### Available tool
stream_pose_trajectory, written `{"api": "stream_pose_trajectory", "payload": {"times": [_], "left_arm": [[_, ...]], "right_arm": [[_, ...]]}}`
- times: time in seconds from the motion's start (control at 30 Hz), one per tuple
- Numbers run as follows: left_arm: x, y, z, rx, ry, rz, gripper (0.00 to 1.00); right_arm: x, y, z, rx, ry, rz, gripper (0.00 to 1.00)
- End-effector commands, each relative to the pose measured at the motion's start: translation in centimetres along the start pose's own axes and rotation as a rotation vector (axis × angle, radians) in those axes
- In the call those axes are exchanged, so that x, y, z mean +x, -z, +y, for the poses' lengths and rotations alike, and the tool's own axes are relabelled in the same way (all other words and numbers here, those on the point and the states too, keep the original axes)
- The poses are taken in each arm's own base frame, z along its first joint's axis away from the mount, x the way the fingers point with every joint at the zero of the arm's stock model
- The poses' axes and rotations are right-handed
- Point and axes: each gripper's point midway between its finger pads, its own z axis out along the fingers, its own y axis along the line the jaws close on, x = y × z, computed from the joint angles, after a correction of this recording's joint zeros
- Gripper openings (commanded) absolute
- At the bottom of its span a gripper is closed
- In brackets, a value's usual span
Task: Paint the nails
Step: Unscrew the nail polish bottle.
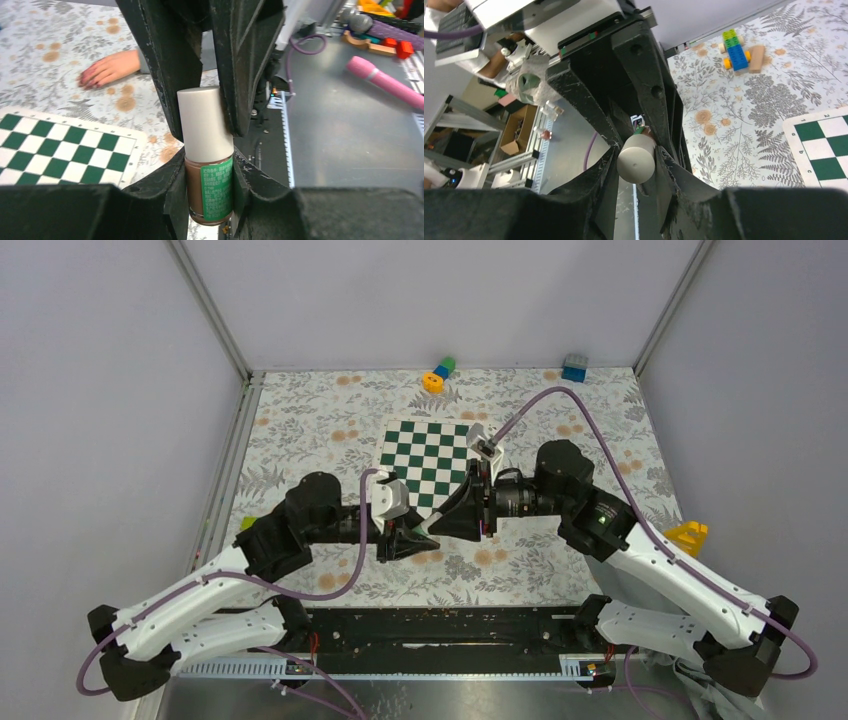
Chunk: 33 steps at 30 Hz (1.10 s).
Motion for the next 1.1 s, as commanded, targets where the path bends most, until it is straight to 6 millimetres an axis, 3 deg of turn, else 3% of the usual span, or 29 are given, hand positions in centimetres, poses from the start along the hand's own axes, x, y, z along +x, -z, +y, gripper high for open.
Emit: {"api": "stream_pose_trajectory", "payload": {"times": [0.0,0.13,0.4,0.5,0.57,0.67,0.83,0.97,1.07], "left_arm": [[-3.5,0.1,-4.8,0.279,-0.061,-0.095,0.0],[-3.3,-0.1,-5.1,0.307,-0.048,-0.082,0.0],[-2.9,-0.4,-4.4,0.273,-0.053,-0.069,0.0],[-2.8,-0.5,-4.2,0.261,-0.051,-0.065,0.0],[-2.7,-0.5,-4.0,0.25,-0.054,-0.065,0.0],[-2.7,-0.5,-3.8,0.242,-0.055,-0.064,0.0],[-2.6,-0.7,-2.5,0.166,-0.056,-0.063,0.0],[-2.4,-0.7,0.4,-0.006,-0.057,-0.057,0.0],[-2.3,-0.3,3.1,-0.167,-0.061,-0.054,0.0]], "right_arm": [[-1.9,0.5,2.7,-0.127,0.143,-0.038,0.0],[-2.0,0.7,3.1,-0.148,0.175,-0.037,0.0],[-1.7,0.9,2.1,-0.078,0.179,-0.02,0.0],[-2.1,0.9,1.1,-0.015,0.177,-0.046,0.25],[-2.2,1.1,0.4,0.031,0.181,-0.064,0.52],[-2.6,1.6,-0.7,0.105,0.179,-0.103,0.73],[-3.2,2.7,-0.7,0.153,0.192,-0.152,0.87],[-3.4,3.2,-1.0,0.187,0.18,-0.176,0.89],[-4.0,3.8,-2.9,0.306,0.129,-0.224,0.89]]}}
